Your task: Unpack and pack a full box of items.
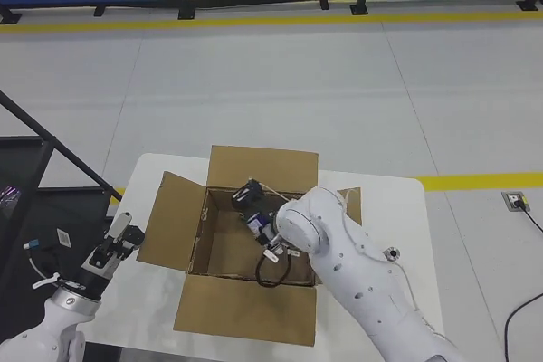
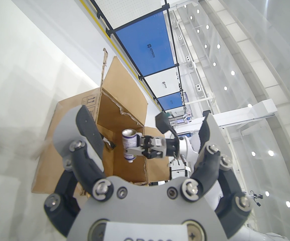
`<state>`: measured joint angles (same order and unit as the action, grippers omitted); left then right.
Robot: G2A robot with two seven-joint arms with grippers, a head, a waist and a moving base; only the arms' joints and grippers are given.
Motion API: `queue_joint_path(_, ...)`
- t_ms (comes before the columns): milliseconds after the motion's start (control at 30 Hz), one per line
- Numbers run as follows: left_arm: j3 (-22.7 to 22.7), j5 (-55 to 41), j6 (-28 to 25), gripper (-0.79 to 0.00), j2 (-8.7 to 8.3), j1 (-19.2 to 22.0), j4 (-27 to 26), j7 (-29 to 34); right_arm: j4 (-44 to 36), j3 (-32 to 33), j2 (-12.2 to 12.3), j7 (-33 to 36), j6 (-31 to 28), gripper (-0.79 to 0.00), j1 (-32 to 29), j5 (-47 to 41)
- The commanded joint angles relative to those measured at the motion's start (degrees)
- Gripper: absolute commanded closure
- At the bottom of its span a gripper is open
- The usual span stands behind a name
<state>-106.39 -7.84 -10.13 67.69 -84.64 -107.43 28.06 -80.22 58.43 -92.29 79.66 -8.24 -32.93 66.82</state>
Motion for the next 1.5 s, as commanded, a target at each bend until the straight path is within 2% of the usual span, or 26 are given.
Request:
queue_joint_path(0,0.00,0.00,0.00,-0.785,0.00,0.00,0.00,0.00,-12.70,4.36,1.31,1.24,0.98,0.000,-6.12,3.03)
queue_joint_path(200,0.00,0.00,0.00,-0.785,0.00,0.00,0.00,0.00,-39.52,15.60,3.45,0.41,7.84,0.000,-19.13,11.32)
queue_joint_path(300,0.00,0.00,0.00,-0.785,0.00,0.00,0.00,0.00,-47.47,21.32,3.96,-0.59,11.18,0.000,-24.23,12.51)
queue_joint_path(400,0.00,0.00,0.00,-0.785,0.00,0.00,0.00,0.00,-50.24,27.52,4.48,0.35,12.70,0.000,-27.90,13.57)
queue_joint_path(567,0.00,0.00,0.00,-0.785,0.00,0.00,0.00,0.00,-44.63,35.34,5.18,3.75,14.31,0.000,-29.13,14.70)
queue_joint_path(867,0.00,0.00,0.00,-0.785,0.00,0.00,0.00,0.00,-22.78,45.31,6.95,3.70,9.39,0.000,-25.16,11.48)
queue_joint_path(1100,0.00,0.00,0.00,-0.785,0.00,0.00,0.00,0.00,-10.64,47.56,8.26,2.75,7.82,0.000,-22.39,13.18)
queue_joint_path(1467,0.00,0.00,0.00,-0.785,0.00,0.00,0.00,0.00,0.41,46.95,9.77,1.12,6.77,0.000,-18.83,15.06)
